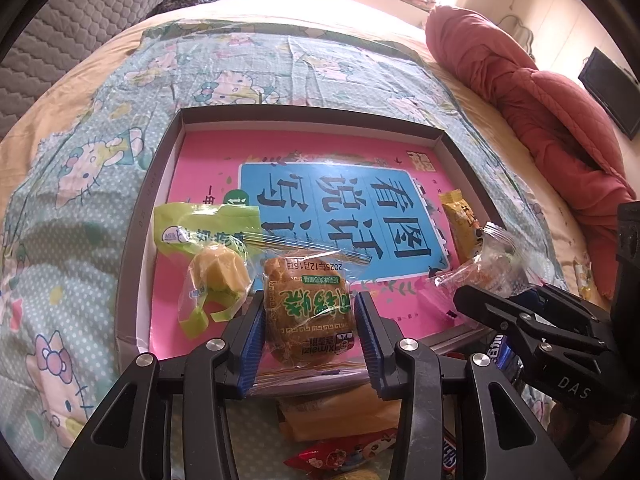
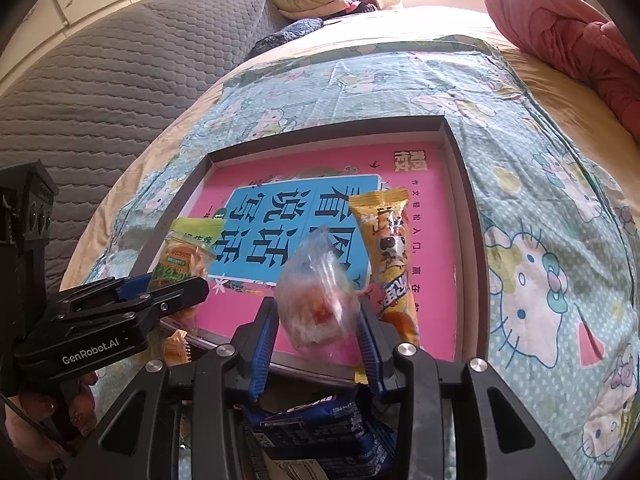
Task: Organize snacks
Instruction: 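Carry the bread bag over the tray with the left tool while the right tool carries the candy bag there, then lower and release the bread bag into the tray while the right tool releases the candy bag there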
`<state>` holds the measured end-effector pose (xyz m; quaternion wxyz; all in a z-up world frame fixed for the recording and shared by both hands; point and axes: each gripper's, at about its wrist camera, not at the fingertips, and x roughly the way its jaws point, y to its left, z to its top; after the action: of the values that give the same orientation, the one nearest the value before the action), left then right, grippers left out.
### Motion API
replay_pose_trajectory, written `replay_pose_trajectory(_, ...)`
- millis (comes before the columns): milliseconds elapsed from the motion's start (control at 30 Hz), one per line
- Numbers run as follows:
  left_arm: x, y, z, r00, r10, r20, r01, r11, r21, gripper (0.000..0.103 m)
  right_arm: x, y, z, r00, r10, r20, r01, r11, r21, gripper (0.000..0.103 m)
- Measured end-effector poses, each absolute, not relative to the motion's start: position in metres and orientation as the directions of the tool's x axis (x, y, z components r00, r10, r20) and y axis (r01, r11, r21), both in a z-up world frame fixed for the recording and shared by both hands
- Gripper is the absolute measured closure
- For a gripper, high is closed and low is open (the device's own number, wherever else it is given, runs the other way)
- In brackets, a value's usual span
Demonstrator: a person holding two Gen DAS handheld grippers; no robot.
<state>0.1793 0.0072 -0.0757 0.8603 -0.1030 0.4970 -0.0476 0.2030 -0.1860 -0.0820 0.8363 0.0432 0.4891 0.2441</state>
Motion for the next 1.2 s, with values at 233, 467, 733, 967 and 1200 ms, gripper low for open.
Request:
replay_pose_trajectory(233,0.180,0.006,-0.077,0.495,-0.193,-0.847,-0.021,0.972,-0.234,0.058,0.204,-0.188,-0.083,0.400,0.438,-0.805,-0.359,0.883,0.302,0.063)
replay_pose_trajectory(467,0.180,0.007,-0.077,0.489,-0.201,-0.849,-0.027,0.969,-0.246,0.058,0.204,-0.191,-0.081,0.412,0.425,-0.806,-0.344,0.892,0.294,0.062)
replay_pose_trajectory(733,0.181,0.009,-0.078,0.482,-0.201,-0.853,-0.037,0.968,-0.249,0.057,0.204,-0.192,-0.079,0.421,0.418,-0.805,-0.336,0.896,0.289,0.060)
replay_pose_trajectory(967,0.184,0.011,-0.082,0.468,-0.204,-0.860,-0.045,0.966,-0.254,0.053,0.204,-0.196,-0.075,0.437,0.422,-0.794,-0.329,0.897,0.296,0.059)
replay_pose_trajectory(1200,0.183,0.010,-0.081,0.467,-0.211,-0.859,-0.046,0.964,-0.262,0.052,0.205,-0.197,-0.073,0.442,0.425,-0.790,-0.327,0.896,0.300,0.058)
